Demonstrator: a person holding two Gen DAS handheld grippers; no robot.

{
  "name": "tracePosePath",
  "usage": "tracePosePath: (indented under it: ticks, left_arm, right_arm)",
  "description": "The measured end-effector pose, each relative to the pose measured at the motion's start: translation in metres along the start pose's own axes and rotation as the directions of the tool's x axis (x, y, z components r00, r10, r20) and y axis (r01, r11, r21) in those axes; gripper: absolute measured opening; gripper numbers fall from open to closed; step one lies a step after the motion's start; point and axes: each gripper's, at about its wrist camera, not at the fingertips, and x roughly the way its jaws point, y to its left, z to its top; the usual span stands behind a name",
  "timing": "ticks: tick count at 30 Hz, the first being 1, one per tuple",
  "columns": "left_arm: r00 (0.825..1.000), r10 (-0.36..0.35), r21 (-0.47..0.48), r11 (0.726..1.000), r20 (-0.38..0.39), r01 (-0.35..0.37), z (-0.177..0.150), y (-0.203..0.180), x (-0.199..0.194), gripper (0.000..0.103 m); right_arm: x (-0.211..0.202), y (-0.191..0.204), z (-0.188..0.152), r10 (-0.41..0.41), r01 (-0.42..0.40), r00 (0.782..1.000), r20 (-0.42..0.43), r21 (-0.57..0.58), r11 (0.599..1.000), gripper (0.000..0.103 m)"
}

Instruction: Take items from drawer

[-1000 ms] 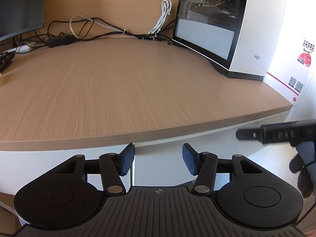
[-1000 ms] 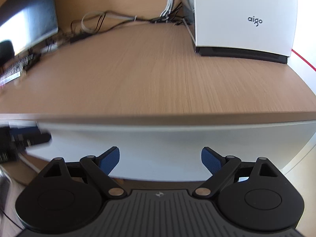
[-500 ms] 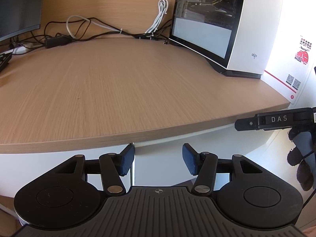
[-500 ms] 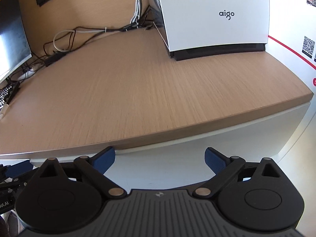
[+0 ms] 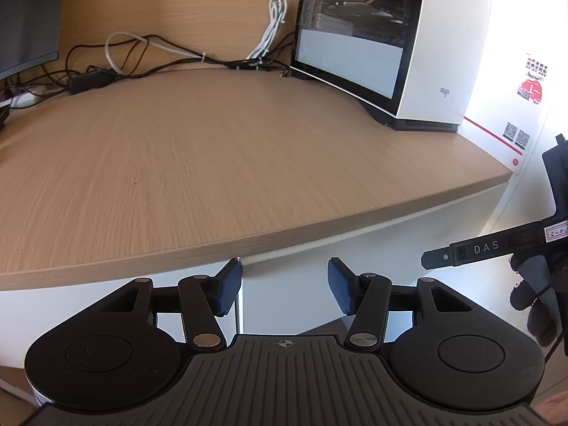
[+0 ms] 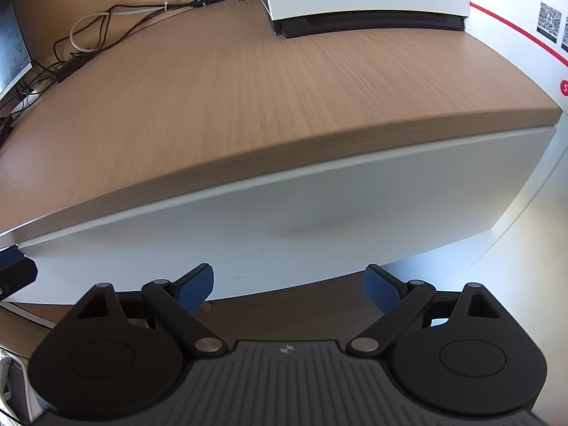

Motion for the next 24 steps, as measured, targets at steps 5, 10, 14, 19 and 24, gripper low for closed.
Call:
tracePosePath:
  ticks: [5,10,14,19,24]
  left_arm:
    - [1.0,-0.017,-0.035,0.999,0.015,0.018,-0.002,0.004,-0.005,0.054]
    - [0.998,0.056,-0.136,0.989,0.008,-0.055,-0.013,-0.003,-0.006,0.041]
    - [0.993,0.103,-0.291,0.95,-0.052,-0.113,-0.032,-0.003,0.01,0.041]
    - [0.998,0.018,-0.369,0.928,-0.063,-0.041,-0.065,-0.006,0.03,0.041]
    - [0.997,-0.071,-0.375,0.924,0.004,0.068,-0.096,-0.002,0.054,0.041]
  right_arm:
    - [0.002,-0.001,0.0,0.016,-0.016,1.0,-0.004,-0.01,1.0,0.093]
    - [0.009,-0.014,-0.013,0.124,-0.124,0.992,-0.001,0.043,0.991,0.093]
    - [0.026,-0.028,-0.035,0.27,-0.27,0.963,0.005,0.06,0.961,0.093]
    - [0.046,-0.035,-0.057,0.34,-0.341,0.94,0.034,0.112,0.933,0.093]
    - [0.08,-0.038,-0.07,0.413,-0.437,0.894,0.175,0.131,0.89,0.093]
